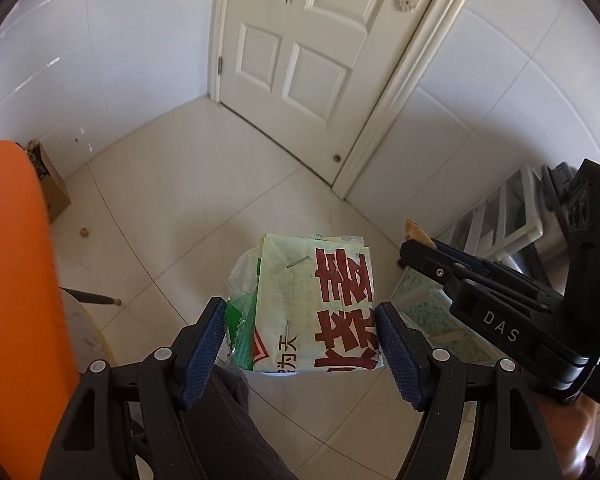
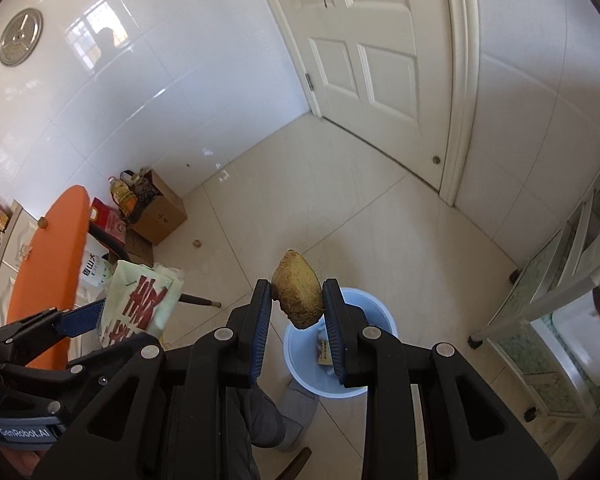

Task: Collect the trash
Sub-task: 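Carry the snack bag and brown lump with both tools over the bin, then open both tools to drop the snack bag and lump into the bin, then move both tools back over the orange table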

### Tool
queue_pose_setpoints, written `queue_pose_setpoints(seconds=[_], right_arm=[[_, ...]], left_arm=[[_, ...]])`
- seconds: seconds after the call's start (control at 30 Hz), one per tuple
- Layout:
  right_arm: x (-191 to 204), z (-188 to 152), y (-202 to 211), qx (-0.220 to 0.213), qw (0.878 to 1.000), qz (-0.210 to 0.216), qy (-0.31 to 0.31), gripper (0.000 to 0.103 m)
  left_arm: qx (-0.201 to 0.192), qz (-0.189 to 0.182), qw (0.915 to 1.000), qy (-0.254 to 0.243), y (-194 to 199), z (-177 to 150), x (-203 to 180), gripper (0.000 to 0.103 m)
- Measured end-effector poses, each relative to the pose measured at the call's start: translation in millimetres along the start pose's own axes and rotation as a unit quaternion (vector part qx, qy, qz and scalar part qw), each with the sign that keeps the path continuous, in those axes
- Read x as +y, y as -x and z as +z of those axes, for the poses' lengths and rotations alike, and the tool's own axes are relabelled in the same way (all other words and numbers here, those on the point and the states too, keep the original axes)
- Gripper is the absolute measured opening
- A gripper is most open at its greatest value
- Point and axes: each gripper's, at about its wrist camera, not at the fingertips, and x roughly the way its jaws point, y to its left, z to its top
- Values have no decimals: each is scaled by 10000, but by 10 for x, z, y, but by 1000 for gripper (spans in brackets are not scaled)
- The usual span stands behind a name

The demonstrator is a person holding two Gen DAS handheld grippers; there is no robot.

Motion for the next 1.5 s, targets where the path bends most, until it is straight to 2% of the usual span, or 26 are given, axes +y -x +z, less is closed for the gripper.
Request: queue_pose_setpoints(seconds=[0.1, 0.17, 0.37, 0.43, 0.5, 0.57, 0.63, 0.7, 0.73, 0.9, 1.03, 1.27, 1.5], right_arm=[[-87, -15, -130, 136, 9999, 16, -103, 27], [-123, -22, -211, 222, 9996, 40, -139, 28], [-233, -57, -449, 492, 9983, 21, -327, 30], [-263, -58, -486, 531, 9978, -14, -396, 42], [-308, -63, -499, 525, 9975, -45, -473, 69], [-336, -68, -486, 497, 9973, -66, -543, 79], [-352, -70, -464, 470, 9971, -108, -584, 84], [-372, -65, -428, 403, 9969, -199, -649, 100], [-367, -60, -397, 350, 9968, -248, -675, 103], [-306, -49, -307, 303, 9967, -532, -529, 103], [-263, -35, -201, 184, 9968, -541, -561, 103], [-19, 76, 96, -114, 9979, -530, -348, 103], [411, 206, 459, -462, 9983, -369, -25, 103]], left_arm=[[192, 3, 9998, 5, -189, 143, 18, 70], [317, -13, 9995, 14, -394, 407, -23, 70], [825, 70, 9966, -13, -946, 697, -30, 73], [950, 117, 9954, 38, -1034, 740, 1, 75], [964, 212, 9951, 52, -1081, 794, -1, 82], [925, 259, 9954, 48, -1102, 835, -16, 87], [909, 312, 9954, 17, -1100, 865, -40, 89], [850, 426, 9955, 1, -1078, 876, -68, 91], [802, 464, 9957, 0, -1045, 862, -80, 91], [556, 722, 9958, -46, -881, 729, -180, 94], [281, 844, 9960, -118, -644, 612, -297, 94], [-267, 789, 9965, -111, -96, 375, -347, 94], [-917, 735, 9930, 105, 664, 29, -152, 94]])
